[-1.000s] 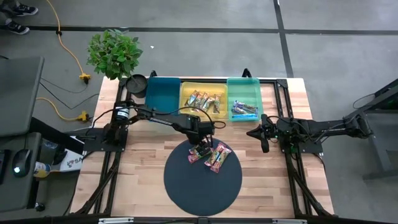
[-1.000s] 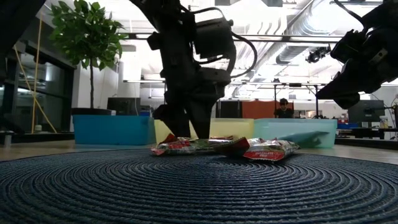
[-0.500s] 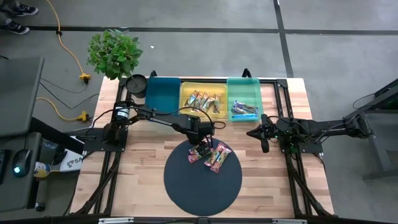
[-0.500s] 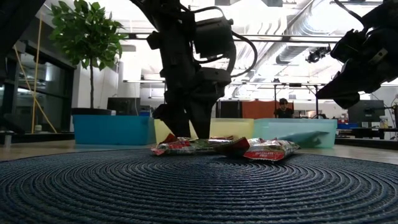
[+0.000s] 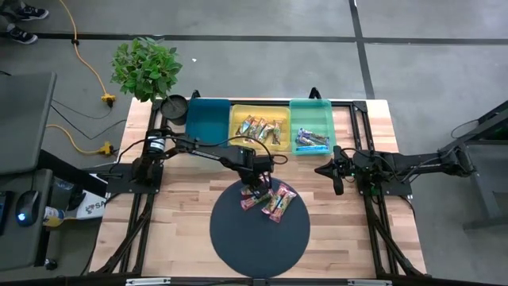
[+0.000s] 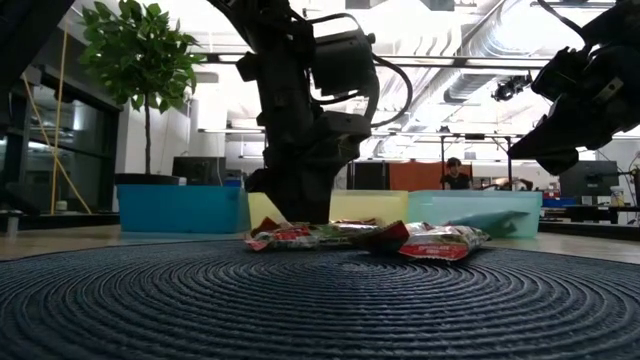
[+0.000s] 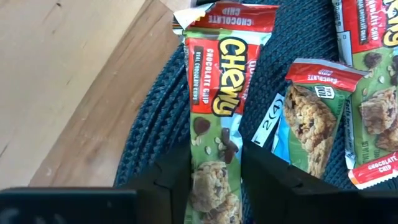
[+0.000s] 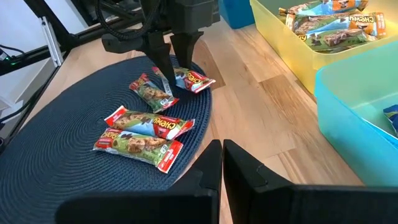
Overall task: Pick and place Granola Bars by type
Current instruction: Put the red granola bar into the blue bin
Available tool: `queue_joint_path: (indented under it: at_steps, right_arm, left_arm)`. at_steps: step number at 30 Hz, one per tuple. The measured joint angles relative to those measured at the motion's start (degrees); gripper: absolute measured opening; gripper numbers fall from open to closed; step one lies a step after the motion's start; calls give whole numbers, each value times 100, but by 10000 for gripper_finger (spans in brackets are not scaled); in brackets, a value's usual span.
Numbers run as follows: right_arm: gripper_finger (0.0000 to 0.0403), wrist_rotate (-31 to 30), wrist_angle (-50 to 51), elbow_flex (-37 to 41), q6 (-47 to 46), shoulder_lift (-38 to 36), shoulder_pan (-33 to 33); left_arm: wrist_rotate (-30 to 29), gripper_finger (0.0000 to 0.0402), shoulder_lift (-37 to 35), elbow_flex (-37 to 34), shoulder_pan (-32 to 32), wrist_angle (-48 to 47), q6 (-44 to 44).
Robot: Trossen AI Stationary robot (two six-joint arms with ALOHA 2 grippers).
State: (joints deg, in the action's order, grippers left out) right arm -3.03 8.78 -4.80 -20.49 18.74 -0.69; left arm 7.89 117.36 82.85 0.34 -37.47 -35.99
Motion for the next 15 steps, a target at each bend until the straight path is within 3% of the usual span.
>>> queue_joint_path:
  at_steps: [15]
  right_arm:
    - [0, 0, 0, 0, 0, 0, 1]
  left_arm:
    - [62, 110, -48, -1, 0, -42, -29]
